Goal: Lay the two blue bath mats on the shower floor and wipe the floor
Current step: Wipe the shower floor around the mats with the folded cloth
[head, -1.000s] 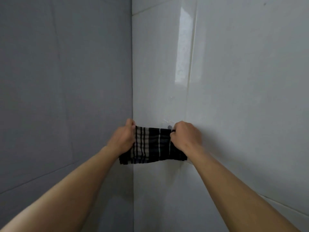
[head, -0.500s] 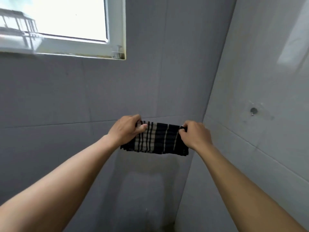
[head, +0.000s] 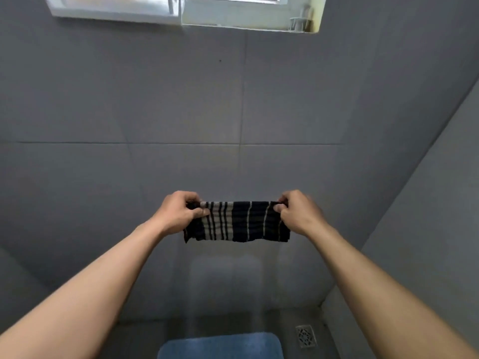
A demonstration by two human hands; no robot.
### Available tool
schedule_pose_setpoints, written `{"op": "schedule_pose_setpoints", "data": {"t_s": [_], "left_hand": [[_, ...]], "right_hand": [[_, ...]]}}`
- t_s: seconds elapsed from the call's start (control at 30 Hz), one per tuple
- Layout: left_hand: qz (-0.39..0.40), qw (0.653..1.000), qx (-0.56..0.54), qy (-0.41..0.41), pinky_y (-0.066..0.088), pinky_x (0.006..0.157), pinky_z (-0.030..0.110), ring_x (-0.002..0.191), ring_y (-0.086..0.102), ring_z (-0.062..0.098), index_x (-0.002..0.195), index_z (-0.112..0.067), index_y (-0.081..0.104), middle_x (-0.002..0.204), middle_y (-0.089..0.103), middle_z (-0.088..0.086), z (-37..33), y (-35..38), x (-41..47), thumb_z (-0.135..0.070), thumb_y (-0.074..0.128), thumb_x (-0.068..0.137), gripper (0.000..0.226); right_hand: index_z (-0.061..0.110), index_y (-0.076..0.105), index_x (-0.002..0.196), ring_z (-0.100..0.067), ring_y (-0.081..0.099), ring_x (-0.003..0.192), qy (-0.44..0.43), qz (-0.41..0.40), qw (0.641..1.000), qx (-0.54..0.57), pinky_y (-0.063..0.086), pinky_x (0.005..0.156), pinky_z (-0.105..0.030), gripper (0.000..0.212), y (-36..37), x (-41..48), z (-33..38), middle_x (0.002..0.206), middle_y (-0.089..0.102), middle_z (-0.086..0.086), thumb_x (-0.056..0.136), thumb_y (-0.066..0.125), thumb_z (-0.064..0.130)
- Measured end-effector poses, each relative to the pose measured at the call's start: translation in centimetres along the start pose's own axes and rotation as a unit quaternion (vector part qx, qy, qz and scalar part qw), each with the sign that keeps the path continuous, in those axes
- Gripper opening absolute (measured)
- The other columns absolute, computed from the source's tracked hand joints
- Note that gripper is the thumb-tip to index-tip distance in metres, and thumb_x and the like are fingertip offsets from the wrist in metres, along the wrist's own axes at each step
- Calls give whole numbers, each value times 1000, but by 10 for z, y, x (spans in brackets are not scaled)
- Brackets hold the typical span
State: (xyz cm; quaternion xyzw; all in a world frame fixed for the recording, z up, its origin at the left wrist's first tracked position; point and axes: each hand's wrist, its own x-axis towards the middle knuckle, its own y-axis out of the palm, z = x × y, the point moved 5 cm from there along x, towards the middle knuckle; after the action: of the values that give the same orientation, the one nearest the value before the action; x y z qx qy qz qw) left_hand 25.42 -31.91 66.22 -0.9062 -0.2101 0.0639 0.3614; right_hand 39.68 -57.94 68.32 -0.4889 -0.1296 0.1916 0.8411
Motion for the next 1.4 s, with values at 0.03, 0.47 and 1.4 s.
{"op": "schedule_pose_setpoints", "data": {"t_s": [0.03, 0.47, 1.4], "left_hand": [[3, 1000, -21, -11, 47, 66, 23, 83, 66, 8, 83, -23, 73, 85, 73, -7, 16, -4, -5, -29, 79, 83, 9], [-1, 980, -135, -144, 52, 68, 24, 84, 70, 14, 85, -22, 74, 86, 75, -2, 217, 16, -30, -28, 79, 83, 8], [-57, 916, -202, -342, 48, 67, 25, 67, 60, 11, 83, -10, 70, 72, 66, 3, 717, 369, -45, -11, 72, 89, 6]], "right_hand": [[26, 63, 87, -29, 65, 95, 6, 8, 1000, 10, 54, 79, -38, 7, 16, -2, 7, 94, 72, -4, 92, 61, 31], [22, 59, 83, -32, 64, 86, 63, 53, 993, 89, 50, 73, -39, 12, 220, -15, 32, 86, 69, -6, 93, 60, 28], [20, 69, 85, -12, 61, 76, 28, 207, 967, 146, 41, 62, -23, 13, 800, 15, -194, 79, 67, 5, 92, 69, 30]]}}
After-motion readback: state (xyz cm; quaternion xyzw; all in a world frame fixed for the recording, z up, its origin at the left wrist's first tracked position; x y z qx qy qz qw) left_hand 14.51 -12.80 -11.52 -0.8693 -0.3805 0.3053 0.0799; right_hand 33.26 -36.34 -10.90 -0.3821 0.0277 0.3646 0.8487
